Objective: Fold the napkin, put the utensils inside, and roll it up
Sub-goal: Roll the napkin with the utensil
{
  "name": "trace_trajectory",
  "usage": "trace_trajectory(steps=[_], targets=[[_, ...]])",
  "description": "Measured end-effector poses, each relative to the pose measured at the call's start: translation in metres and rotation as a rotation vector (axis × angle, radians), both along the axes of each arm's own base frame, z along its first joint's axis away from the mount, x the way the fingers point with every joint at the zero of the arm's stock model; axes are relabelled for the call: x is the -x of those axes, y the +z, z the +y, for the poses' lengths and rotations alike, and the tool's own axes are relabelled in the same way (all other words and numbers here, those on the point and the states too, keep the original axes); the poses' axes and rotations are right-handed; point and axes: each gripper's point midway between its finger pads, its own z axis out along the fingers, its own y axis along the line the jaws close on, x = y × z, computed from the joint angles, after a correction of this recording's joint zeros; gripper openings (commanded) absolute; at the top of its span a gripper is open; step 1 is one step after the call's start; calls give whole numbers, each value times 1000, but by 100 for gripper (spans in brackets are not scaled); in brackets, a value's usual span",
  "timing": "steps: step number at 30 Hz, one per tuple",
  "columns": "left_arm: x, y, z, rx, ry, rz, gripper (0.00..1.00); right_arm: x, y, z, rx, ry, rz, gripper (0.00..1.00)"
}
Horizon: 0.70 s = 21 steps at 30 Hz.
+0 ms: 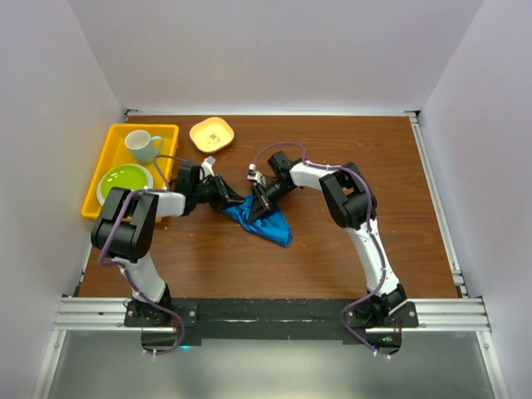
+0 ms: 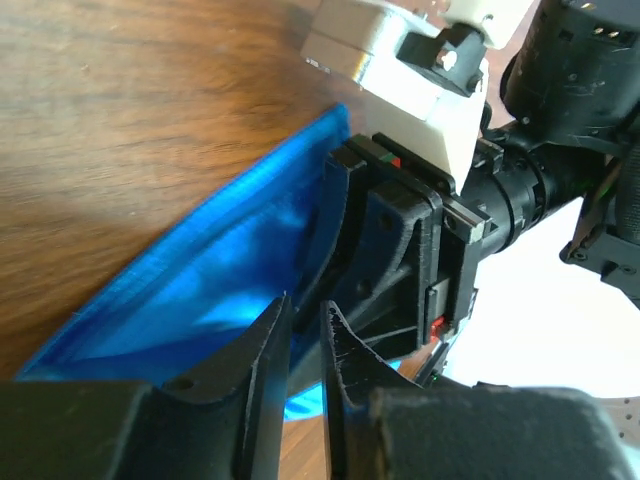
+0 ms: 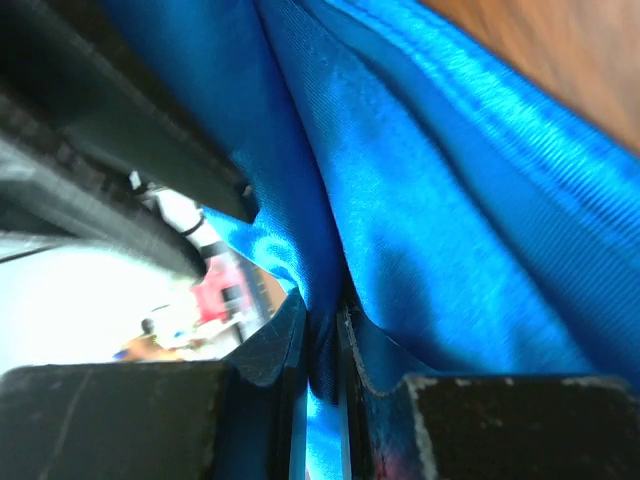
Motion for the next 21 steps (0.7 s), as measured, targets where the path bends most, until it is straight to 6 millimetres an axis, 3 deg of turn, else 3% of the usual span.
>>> trace_trajectory(steps=[8, 13, 21], targets=[[-7, -8, -8, 69, -9, -74, 15, 6, -1, -6, -26, -23, 86, 22], [-9, -22, -9, 66, -17, -80, 14, 7, 2, -7, -16, -24, 91, 35], [-7, -29, -7, 37, -38, -95, 14, 2, 14, -16, 108, -32, -2, 56]])
